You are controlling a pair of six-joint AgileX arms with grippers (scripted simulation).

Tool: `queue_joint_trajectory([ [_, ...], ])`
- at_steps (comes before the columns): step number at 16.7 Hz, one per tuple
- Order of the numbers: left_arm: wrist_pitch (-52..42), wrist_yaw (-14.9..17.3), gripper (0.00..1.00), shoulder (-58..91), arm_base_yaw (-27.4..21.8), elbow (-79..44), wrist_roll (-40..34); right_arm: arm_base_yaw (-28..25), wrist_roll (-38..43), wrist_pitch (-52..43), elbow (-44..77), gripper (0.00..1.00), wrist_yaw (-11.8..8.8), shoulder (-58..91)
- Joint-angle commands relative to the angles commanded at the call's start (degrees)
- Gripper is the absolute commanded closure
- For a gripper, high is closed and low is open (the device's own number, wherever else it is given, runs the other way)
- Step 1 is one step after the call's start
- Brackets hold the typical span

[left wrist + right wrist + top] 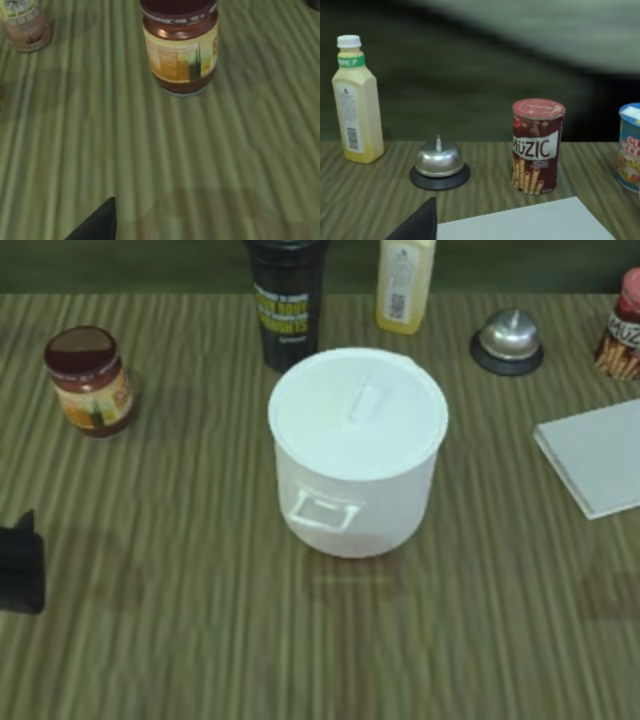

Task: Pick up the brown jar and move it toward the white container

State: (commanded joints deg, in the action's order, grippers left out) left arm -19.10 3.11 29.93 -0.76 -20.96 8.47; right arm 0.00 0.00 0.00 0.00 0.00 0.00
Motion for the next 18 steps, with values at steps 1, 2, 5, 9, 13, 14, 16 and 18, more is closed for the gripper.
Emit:
queue_joint_trajectory([
  [1, -2.44, 0.47, 0.00, 4.25, -0.12, -4.09, 1.41, 0.00, 0.00, 0.00, 0.00, 0.00, 0.00, 0.00],
  [2, -4.82, 0.94, 0.00, 8.57, -0.22, -8.66, 2.92, 0.00, 0.00, 0.00, 0.00, 0.00, 0.00, 0.00],
  [5, -11.47, 2.28, 0.00, 21.66, -0.43, -24.25, 7.79, 0.00, 0.00, 0.00, 0.00, 0.00, 0.00, 0.00],
  [9, -19.32, 3.79, 0.00, 39.22, -0.45, -48.31, 14.80, 0.00, 0.00, 0.00, 0.00, 0.00, 0.00, 0.00],
  [13, -27.11, 4.88, 0.00, 57.36, -0.19, -72.69, 21.69, 0.00, 0.00, 0.00, 0.00, 0.00, 0.00, 0.00],
  [14, -29.19, 5.08, 0.00, 62.04, -0.08, -78.42, 23.31, 0.00, 0.00, 0.00, 0.00, 0.00, 0.00, 0.00],
  [16, -33.62, 5.38, 0.00, 71.58, 0.16, -88.97, 26.33, 0.00, 0.00, 0.00, 0.00, 0.00, 0.00, 0.00],
  [18, -38.32, 5.59, 0.00, 81.18, 0.45, -98.33, 29.05, 0.00, 0.00, 0.00, 0.00, 0.00, 0.00, 0.00],
])
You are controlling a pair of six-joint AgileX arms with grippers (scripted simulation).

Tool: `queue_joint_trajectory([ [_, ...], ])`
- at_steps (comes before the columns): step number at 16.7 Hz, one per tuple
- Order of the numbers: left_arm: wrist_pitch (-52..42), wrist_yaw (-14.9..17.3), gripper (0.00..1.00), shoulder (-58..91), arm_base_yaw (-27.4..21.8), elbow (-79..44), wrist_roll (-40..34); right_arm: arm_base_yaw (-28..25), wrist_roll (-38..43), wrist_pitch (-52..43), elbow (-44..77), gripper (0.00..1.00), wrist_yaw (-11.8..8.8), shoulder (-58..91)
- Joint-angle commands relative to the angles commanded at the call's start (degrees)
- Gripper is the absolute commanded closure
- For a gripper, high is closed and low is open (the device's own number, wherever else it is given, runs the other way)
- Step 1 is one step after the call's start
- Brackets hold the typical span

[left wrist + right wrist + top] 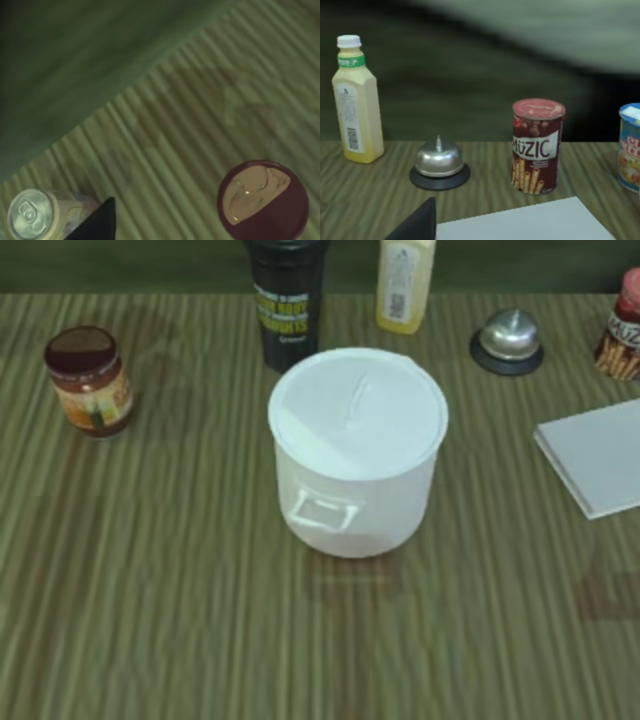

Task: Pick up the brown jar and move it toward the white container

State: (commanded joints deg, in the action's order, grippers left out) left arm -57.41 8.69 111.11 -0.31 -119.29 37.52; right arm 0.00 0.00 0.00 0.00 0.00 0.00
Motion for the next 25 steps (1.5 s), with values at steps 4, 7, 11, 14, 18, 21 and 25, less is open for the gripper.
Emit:
queue_joint_trajectory([
  [4, -9.59, 0.11, 0.00, 18.03, 0.63, -14.03, 4.28, 0.00, 0.00, 0.00, 0.00, 0.00, 0.00, 0.00],
  [7, -15.79, 0.05, 0.00, 28.81, 1.05, -20.67, 6.42, 0.00, 0.00, 0.00, 0.00, 0.00, 0.00, 0.00],
  [11, -20.45, -0.06, 0.00, 36.32, 1.38, -24.56, 7.74, 0.00, 0.00, 0.00, 0.00, 0.00, 0.00, 0.00],
  [14, -20.74, -0.07, 0.00, 36.75, 1.40, -24.77, 7.81, 0.00, 0.00, 0.00, 0.00, 0.00, 0.00, 0.00],
  [18, -20.45, -0.08, 0.00, 36.95, 1.06, -24.50, 7.73, 0.00, 0.00, 0.00, 0.00, 0.00, 0.00, 0.00],
  [21, -17.25, -0.12, 0.00, 37.23, 1.02, -21.81, 7.43, 0.00, 0.00, 0.00, 0.00, 0.00, 0.00, 0.00],
  [25, -11.69, -0.15, 0.00, 37.90, 0.71, -16.96, 7.12, 0.00, 0.00, 0.00, 0.00, 0.00, 0.00, 0.00],
])
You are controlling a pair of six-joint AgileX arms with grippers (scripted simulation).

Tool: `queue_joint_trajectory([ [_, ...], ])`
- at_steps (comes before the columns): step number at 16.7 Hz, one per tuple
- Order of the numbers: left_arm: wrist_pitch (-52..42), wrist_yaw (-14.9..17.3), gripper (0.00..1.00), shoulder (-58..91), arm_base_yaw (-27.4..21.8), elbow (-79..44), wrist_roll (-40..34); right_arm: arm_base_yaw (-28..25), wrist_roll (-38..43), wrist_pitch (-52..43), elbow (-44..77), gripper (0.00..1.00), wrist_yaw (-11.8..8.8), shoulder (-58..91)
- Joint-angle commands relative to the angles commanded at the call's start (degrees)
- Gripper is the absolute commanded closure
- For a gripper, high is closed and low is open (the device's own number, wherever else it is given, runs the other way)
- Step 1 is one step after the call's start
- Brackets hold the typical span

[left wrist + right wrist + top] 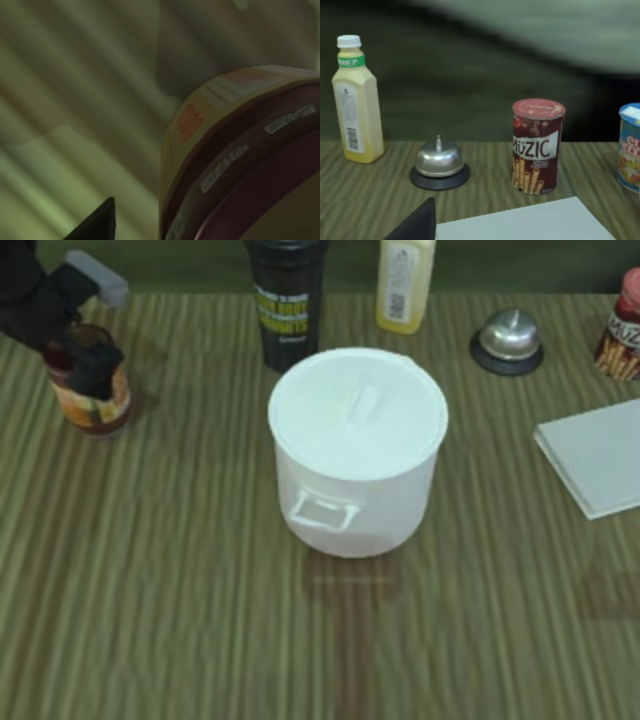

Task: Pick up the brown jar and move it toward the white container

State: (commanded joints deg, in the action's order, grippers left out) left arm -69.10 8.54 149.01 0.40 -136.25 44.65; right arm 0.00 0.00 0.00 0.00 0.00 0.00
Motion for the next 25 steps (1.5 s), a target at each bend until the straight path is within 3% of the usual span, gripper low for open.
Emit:
queue_joint_trajectory([
  [5, 1.06, -0.01, 0.00, 0.13, -0.06, 0.92, -0.06, 0.00, 0.00, 0.00, 0.00, 0.00, 0.00, 0.00],
  [18, 1.06, -0.01, 0.98, 0.13, -0.06, 0.92, -0.06, 0.00, 0.00, 0.00, 0.00, 0.00, 0.00, 0.00],
  [25, 1.06, -0.01, 1.00, 0.13, -0.06, 0.92, -0.06, 0.00, 0.00, 0.00, 0.00, 0.00, 0.00, 0.00],
])
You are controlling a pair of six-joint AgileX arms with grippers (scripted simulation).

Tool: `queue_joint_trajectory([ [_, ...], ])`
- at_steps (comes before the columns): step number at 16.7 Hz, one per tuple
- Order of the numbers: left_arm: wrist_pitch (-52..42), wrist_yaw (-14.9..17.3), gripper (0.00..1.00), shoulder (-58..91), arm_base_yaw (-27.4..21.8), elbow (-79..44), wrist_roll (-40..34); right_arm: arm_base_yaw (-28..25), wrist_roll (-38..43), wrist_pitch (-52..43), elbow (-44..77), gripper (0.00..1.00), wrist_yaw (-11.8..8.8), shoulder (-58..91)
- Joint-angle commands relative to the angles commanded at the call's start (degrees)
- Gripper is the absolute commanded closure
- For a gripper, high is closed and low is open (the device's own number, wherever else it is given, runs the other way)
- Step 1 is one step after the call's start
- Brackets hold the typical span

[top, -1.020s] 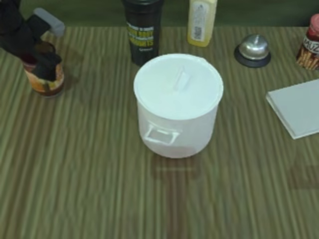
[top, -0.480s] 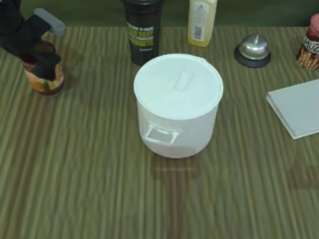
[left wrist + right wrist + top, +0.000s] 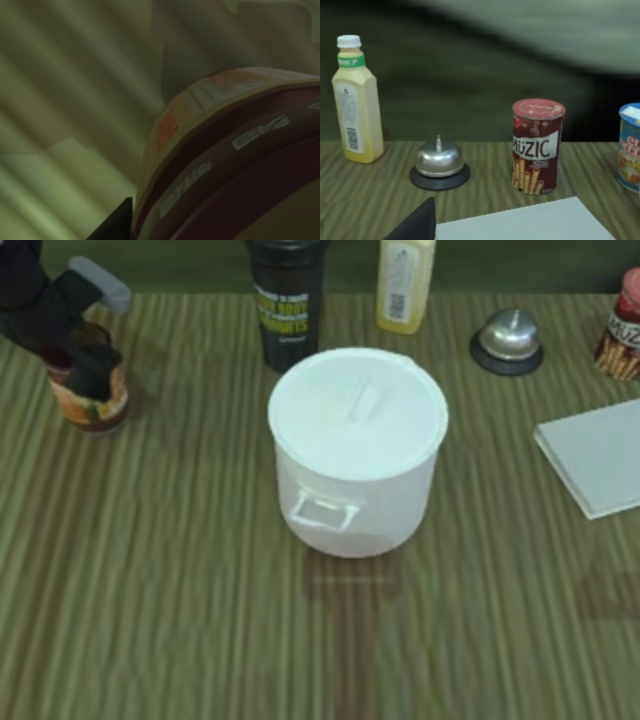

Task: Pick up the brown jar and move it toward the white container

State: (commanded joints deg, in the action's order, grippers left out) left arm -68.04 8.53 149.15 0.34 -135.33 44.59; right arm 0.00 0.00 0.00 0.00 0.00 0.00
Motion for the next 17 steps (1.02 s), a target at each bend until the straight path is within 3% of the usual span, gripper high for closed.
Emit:
queue_joint_trajectory([
  [5, -0.02, -0.05, 1.00, -2.37, 0.36, 2.26, 0.06, 0.00, 0.00, 0.00, 0.00, 0.00, 0.00, 0.00],
  [13, -0.65, -0.26, 1.00, -25.44, 1.64, 24.40, 0.32, 0.00, 0.00, 0.00, 0.00, 0.00, 0.00, 0.00],
  [17, -1.01, -0.30, 1.00, -30.51, 2.00, 29.44, 0.46, 0.00, 0.00, 0.00, 0.00, 0.00, 0.00, 0.00],
])
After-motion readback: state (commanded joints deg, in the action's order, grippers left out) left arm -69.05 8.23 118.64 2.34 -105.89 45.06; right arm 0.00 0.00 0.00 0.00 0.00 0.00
